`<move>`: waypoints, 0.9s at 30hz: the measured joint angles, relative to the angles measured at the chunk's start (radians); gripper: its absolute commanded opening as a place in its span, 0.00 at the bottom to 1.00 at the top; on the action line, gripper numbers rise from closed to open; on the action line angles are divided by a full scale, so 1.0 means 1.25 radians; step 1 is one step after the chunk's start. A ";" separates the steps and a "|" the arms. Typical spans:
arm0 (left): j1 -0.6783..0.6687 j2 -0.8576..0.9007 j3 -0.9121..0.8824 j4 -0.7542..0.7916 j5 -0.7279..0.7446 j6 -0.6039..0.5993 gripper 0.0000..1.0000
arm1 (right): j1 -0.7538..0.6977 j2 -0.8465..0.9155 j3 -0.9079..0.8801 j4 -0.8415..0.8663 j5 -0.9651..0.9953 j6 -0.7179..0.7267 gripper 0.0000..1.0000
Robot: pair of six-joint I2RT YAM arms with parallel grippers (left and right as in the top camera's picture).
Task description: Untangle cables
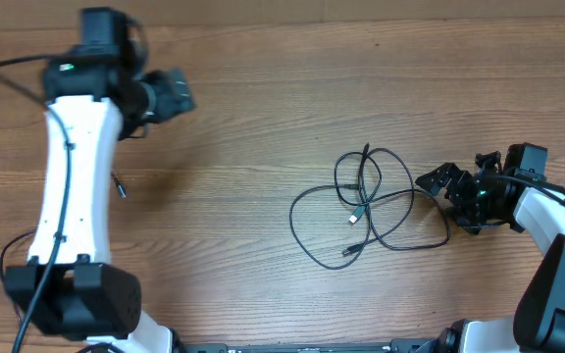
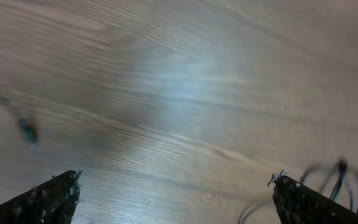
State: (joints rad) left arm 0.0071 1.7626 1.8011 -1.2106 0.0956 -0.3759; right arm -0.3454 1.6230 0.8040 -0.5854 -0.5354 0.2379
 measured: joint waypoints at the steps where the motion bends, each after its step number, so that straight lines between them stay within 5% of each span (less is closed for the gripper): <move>1: -0.021 0.010 0.000 -0.002 0.001 0.017 0.99 | 0.000 0.000 0.000 0.000 0.000 0.000 1.00; 8: -0.201 0.176 0.003 -0.028 0.038 0.143 0.88 | 0.000 0.000 0.000 0.000 0.000 0.000 1.00; 16: -0.370 0.353 0.003 -0.034 0.071 0.181 0.81 | 0.000 0.000 0.000 -0.004 0.013 0.000 1.00; 21: -0.445 0.396 0.003 -0.035 0.077 0.182 0.83 | 0.000 0.000 0.000 -0.008 0.020 0.000 1.00; 22: -0.456 0.399 0.003 -0.037 0.077 0.182 1.00 | 0.000 0.000 0.000 -0.008 0.021 -0.001 1.00; 27: -0.509 0.399 0.003 -0.035 0.077 0.184 1.00 | 0.000 0.000 0.000 -0.011 0.022 -0.001 1.00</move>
State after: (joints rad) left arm -0.6289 2.2612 1.8053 -1.2545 0.1917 -0.1455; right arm -0.3454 1.6226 0.8040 -0.5991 -0.5083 0.2363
